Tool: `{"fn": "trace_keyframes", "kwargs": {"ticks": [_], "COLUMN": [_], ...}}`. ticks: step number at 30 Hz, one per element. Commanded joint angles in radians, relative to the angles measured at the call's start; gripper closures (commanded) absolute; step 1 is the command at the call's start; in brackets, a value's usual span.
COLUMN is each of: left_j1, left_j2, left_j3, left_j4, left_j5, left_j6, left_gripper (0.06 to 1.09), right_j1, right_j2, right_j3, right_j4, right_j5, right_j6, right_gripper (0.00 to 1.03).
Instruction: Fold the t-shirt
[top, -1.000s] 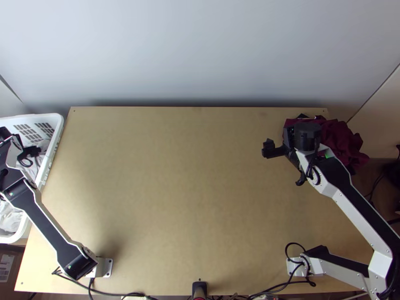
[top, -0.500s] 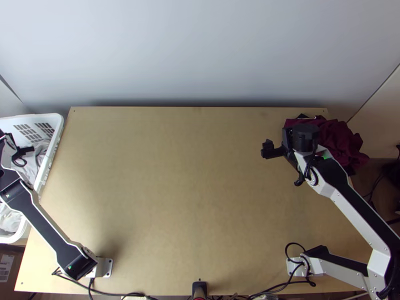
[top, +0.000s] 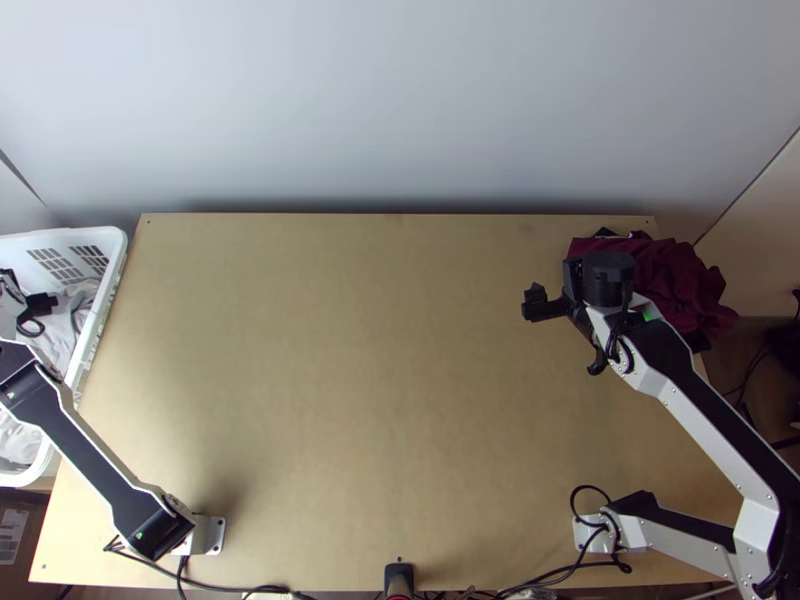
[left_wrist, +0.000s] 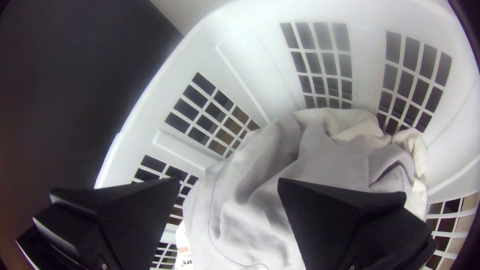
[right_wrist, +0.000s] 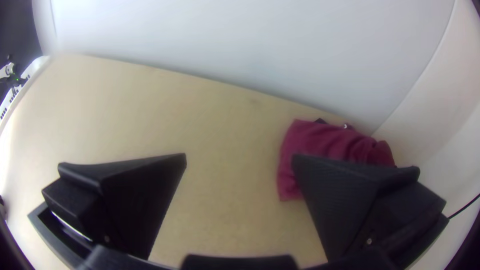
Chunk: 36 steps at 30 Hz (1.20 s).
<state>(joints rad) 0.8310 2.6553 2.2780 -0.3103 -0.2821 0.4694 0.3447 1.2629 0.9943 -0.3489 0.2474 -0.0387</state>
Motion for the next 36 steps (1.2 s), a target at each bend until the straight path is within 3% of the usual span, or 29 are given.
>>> {"fn": "trace_keyframes", "kwargs": {"ticks": [1, 6, 8, 9, 10, 12, 13, 23, 27, 36], "left_j1": [0.000, -0.006, -0.006, -0.004, -0.001, 0.002, 0.002, 0.023, 0.023, 0.017], "left_j2": [0.022, 0.035, 0.041, 0.041, 0.041, 0.038, 0.035, -0.043, -0.198, -0.454], "left_j3": [0.000, 0.000, 0.000, 0.000, 0.000, 0.000, 0.000, 0.005, 0.005, 0.005], "left_j4": [0.002, -0.026, -0.032, -0.032, -0.038, -0.055, -0.065, -0.033, -0.101, -0.190], "left_j5": [-0.008, -0.005, -0.003, 0.001, 0.026, 0.072, 0.077, 0.089, 0.153, 0.236], "left_j6": [0.012, 0.012, 0.003, -0.008, -0.014, -0.018, -0.026, -0.097, -0.192, -0.265], "left_gripper": [0.10, 0.10, 0.19, 0.31, 0.57, 0.97, 1.04, 1.05, 1.05, 1.05], "right_j1": [0.000, 0.002, 0.002, 0.002, 0.000, 0.000, 0.000, 0.000, 0.000, 0.020], "right_j2": [-0.003, -0.005, -0.003, -0.003, -0.003, -0.003, -0.003, -0.003, -0.003, -0.005], "right_j3": [-0.008, -0.008, -0.005, -0.003, -0.002, -0.002, -0.002, -0.003, -0.003, -0.013], "right_j4": [0.001, 0.001, 0.001, 0.001, 0.001, 0.001, 0.001, 0.001, 0.011, 0.021], "right_j5": [0.012, 0.016, 0.020, 0.021, 0.023, 0.027, 0.029, 0.039, 0.041, 0.039], "right_j6": [-0.006, -0.006, -0.007, -0.009, -0.010, -0.010, -0.010, -0.009, -0.009, 0.002], "right_gripper": [0.05, 0.05, 0.05, 0.05, 0.05, 0.05, 0.05, 0.05, 0.05, 0.05]}}
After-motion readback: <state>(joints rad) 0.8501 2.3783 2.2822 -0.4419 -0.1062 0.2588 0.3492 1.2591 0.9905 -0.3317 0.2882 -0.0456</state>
